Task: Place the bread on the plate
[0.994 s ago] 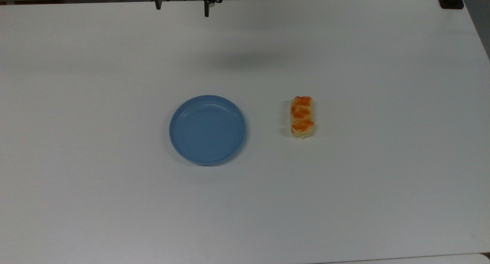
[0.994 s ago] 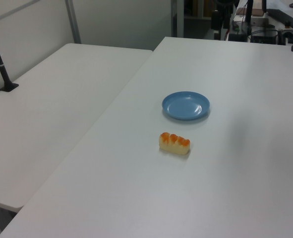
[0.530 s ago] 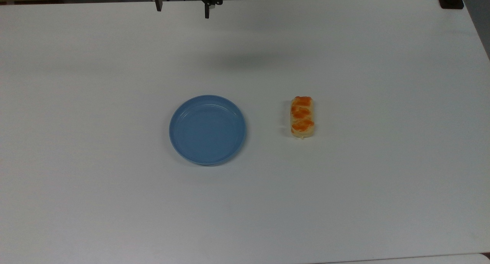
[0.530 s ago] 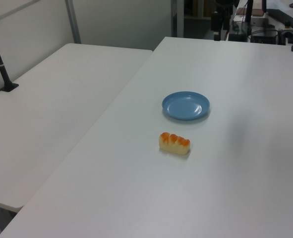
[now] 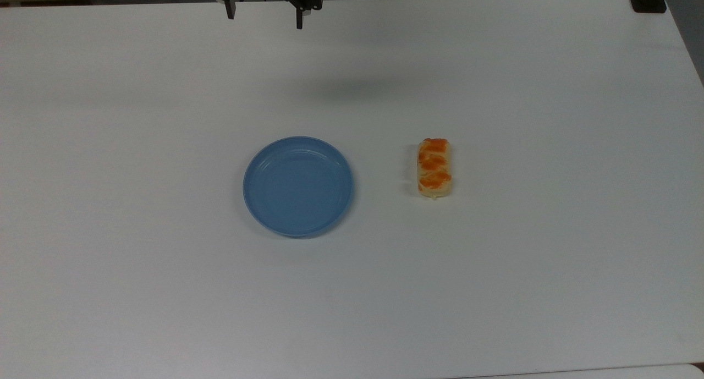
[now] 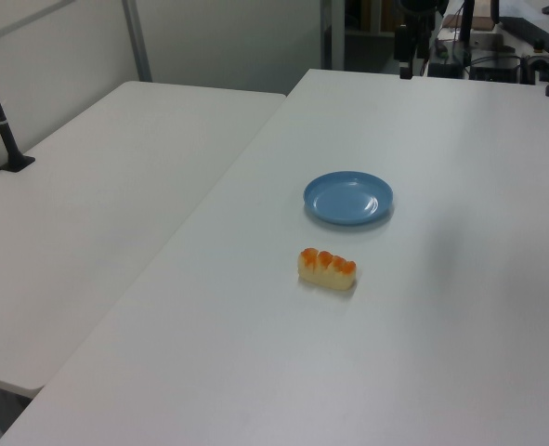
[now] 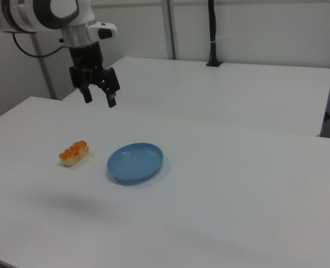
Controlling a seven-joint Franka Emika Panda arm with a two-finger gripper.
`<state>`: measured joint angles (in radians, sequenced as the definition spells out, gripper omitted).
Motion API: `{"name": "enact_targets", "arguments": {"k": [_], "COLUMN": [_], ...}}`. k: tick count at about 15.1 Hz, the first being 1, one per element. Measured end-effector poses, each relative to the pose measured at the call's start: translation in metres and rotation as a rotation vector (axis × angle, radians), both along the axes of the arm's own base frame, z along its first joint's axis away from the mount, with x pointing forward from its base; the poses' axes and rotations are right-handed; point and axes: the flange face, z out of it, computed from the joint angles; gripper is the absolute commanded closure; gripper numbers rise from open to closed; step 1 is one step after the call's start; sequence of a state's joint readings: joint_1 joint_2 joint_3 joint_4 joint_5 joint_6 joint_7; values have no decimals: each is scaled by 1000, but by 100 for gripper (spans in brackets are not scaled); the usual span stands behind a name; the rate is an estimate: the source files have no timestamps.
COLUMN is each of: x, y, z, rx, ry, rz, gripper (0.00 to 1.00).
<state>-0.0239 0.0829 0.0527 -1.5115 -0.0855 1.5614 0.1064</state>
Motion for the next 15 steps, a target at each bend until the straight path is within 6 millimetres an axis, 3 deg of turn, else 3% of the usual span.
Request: {"name": "enact_targets", "arguments": {"k": [5, 7, 11, 15], "x": [0, 3, 19, 35], "y": [2, 12, 58, 130], "z": [-1, -8, -40, -92], "rx": [2, 5, 7, 8], "ry": [2, 14, 27, 37], "rz": [3, 20, 80, 115], "gripper": [0, 0, 0, 0]}}
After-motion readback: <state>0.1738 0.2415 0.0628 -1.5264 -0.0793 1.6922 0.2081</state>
